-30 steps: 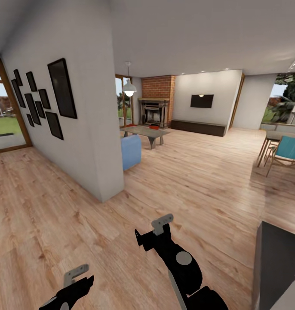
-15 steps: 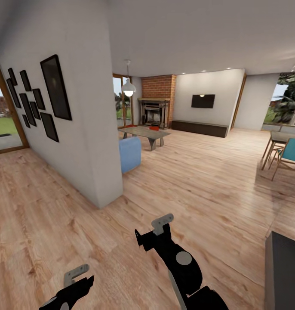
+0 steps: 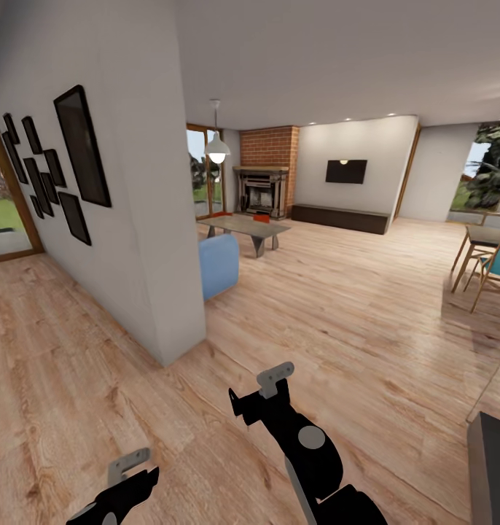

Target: Move the two storage containers from the living room to the garage. In the garage, place one container on the floor and stack the other container on top of it (either order is fine).

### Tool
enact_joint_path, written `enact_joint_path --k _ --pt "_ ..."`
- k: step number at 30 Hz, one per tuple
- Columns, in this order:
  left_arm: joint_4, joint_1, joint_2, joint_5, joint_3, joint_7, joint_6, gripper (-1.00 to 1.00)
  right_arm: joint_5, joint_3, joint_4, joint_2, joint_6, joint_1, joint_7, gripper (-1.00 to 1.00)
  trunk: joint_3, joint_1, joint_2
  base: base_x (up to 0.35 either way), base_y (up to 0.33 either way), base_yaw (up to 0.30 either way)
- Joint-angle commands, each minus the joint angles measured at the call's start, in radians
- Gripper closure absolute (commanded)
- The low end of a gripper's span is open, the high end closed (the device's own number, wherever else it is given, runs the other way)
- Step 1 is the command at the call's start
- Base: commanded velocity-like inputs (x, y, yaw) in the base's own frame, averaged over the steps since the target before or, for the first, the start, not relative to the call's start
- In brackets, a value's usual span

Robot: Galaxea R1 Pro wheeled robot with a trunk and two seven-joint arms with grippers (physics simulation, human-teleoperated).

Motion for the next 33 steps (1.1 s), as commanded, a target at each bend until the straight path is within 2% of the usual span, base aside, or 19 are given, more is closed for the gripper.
enact_joint_path --k 1,26,33 --pt "0.000 0.000 0.000 0.000 0.000 0.000 0.000 -1.00 0.000 0.000 0.000 0.000 0.000 0.000 0.000 -1.00 0.000 0.000 0.000 0.338 0.000 0.000" --pt "0.001 0.000 0.002 0.001 0.000 0.000 0.000 -1.00 0.000 0.000 0.000 0.000 0.000 0.000 0.000 -1.00 0.000 0.000 0.000 0.338 0.000 0.000" --pt "0.001 0.000 0.002 0.001 0.000 0.000 0.000 -1.00 0.000 0.000 0.000 0.000 0.000 0.000 0.001 -1.00 0.000 0.000 0.000 0.336 -0.083 0.000"
